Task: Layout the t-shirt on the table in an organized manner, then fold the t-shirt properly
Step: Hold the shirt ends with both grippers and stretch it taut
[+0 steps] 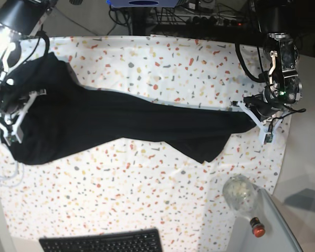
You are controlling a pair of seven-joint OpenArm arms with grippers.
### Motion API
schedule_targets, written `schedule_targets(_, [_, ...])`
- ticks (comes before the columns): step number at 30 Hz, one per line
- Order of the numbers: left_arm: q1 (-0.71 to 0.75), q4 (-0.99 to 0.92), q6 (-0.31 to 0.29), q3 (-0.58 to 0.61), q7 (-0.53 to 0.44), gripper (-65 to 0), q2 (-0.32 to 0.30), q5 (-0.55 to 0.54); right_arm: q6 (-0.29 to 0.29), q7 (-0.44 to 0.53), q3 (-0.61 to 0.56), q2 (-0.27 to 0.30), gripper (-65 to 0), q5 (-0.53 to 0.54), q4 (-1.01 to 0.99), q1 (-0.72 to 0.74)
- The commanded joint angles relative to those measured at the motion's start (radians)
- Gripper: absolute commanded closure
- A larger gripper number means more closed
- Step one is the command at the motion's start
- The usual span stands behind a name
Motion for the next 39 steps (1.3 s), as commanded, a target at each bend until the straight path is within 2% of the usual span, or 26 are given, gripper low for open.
schedule_targets(1, [-0.01,0.022,0.004,0.001,-0.015,0.0,-0.021,-0.002,0.0,0.006,0.003,0.01,0.0,0.004,0.04,0.007])
schedule_targets(5, [-0.01,0.02,0.004,0.001,-0.015,0.0,-0.017,-0.002,0.0,0.002,0.001,0.007,0.0,0.002,0.053,0.008])
schedule_targets(9, [-0.008,0.019,0.004,0.001,-0.015,0.0,-0.015,-0.002,0.0,-0.081,-0.006,-0.018,0.0,0.001,0.054,-0.033])
schedule_targets(13, [-0.008,0.014,0.004,0.001,-0.017,0.0,-0.021,-0.002,0.0,-0.032,-0.031,-0.065,0.0,0.004,0.028,-0.099])
schedule_targets(19, [-0.011,0.014,0.004,0.001,-0.017,0.0,-0.021,-0.002,0.0,-0.002,-0.072,-0.074,0.0,0.004,-0.016,-0.104])
schedule_targets(24, [-0.008,0.014,0.004,0.001,-0.017,0.0,-0.021,-0.002,0.0,-0.002,-0.04,-0.077,0.0,0.004,0.01,-0.104])
schedule_targets(27, [-0.007,0.013,0.004,-0.001,-0.017,0.0,-0.021,-0.002,0.0,0.006,0.047,-0.117,-23.6,0.005,0.077,-0.101])
schedule_targets(29, [-0.007,0.013,0.004,-0.002,-0.017,0.0,-0.021,-0.002,0.0,0.04,0.084,-0.133,-35.3,0.005,0.119,-0.099])
schedule_targets(30, [-0.007,0.013,0.004,-0.002,-0.017,0.0,-0.021,-0.002,0.0,0.049,0.084,-0.133,-39.0,0.005,0.125,-0.098])
schedule_targets(32, [-0.007,0.013,0.004,-0.001,-0.017,0.0,-0.021,-0.002,0.0,0.048,0.084,-0.131,-41.7,0.005,0.126,-0.087])
schedule_targets(39, [-0.007,0.013,0.004,0.001,-0.019,0.0,-0.021,-0.002,0.0,0.049,0.047,-0.133,-41.7,0.004,0.099,-0.076])
